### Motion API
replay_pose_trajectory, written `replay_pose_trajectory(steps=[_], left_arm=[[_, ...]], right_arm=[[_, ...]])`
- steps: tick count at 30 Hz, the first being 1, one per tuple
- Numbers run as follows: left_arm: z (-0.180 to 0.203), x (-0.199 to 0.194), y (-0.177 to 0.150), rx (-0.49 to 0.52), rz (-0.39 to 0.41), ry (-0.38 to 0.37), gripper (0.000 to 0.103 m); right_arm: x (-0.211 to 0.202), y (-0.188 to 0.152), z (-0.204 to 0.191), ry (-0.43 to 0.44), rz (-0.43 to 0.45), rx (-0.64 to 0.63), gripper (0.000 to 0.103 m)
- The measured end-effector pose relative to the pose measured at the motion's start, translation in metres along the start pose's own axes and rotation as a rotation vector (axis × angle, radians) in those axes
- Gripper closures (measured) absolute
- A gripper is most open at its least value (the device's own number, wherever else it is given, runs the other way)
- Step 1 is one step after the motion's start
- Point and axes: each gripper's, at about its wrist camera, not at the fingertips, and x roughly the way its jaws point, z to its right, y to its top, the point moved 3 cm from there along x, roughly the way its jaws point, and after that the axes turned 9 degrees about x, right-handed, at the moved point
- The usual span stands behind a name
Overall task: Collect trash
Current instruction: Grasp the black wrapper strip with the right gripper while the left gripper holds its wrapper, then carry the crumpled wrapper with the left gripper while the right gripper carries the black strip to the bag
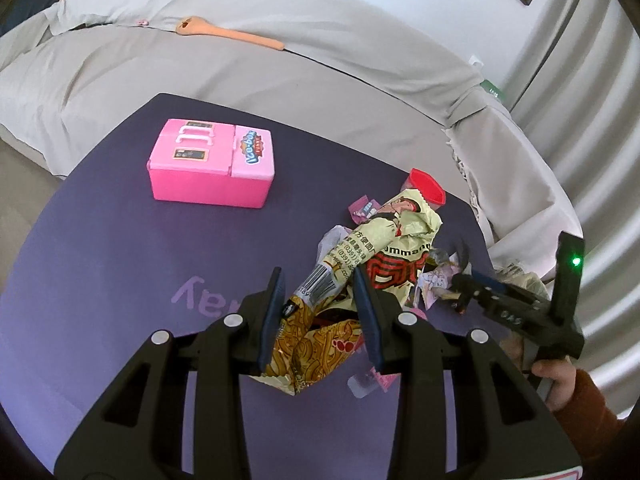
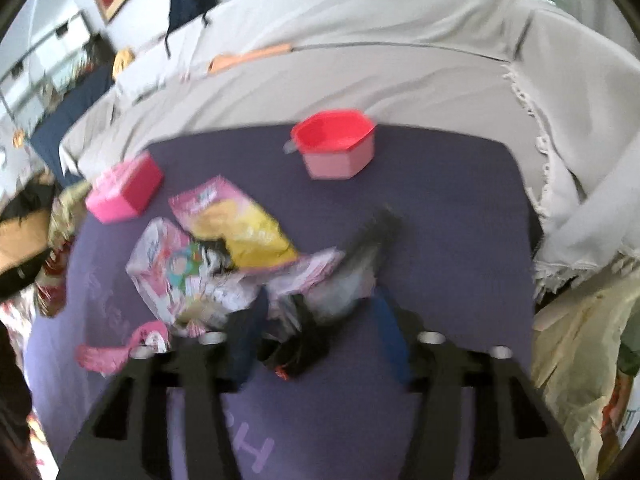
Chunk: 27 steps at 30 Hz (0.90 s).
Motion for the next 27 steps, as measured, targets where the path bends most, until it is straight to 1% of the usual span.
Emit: replay_pose_trajectory(steps=[2,5,8,12,16,20,23,27], left_arm=[[-0.002,-0.002,-0.001,-0.005,0.004,0.004,0.069],[-0.003,-0.005,-0.001,-0.015,0.011,0.011,0.069],[0.0,-0.008,0.001,-0.023,0.021,0.009,0.069],[0.011,-0.014,0.003,-0.011,0.037,0.003,0.069],[0.031,-0.025,0.013,0.027,0.064,0.0,0.069],[0.056,-0.038,0.027,0.076,0.111,0.005,0.069],[0.082,-0.049,0.038,0.128,0.151,0.007,0.069],[0.114,-0.056,0.046,0.186,0.178,-0.011,0.069]], right_arm=[[-0.001,-0.004,-0.006,-0.003,-0.002,-0.041,0.075],[-0.017,-0.009,-0.014,-0.007,0.033,-0.113,0.076],[-0.03,-0.011,-0.016,0.0,0.053,-0.133,0.076],[-0.052,-0.01,-0.012,0.016,0.08,-0.126,0.076],[-0.076,-0.007,-0.008,0.019,0.123,-0.134,0.076],[-0.102,-0.004,-0.004,0.025,0.175,-0.151,0.076],[-0.124,-0.001,0.002,0.027,0.219,-0.155,0.076],[-0.153,0.001,0.018,0.01,0.279,-0.152,0.076]])
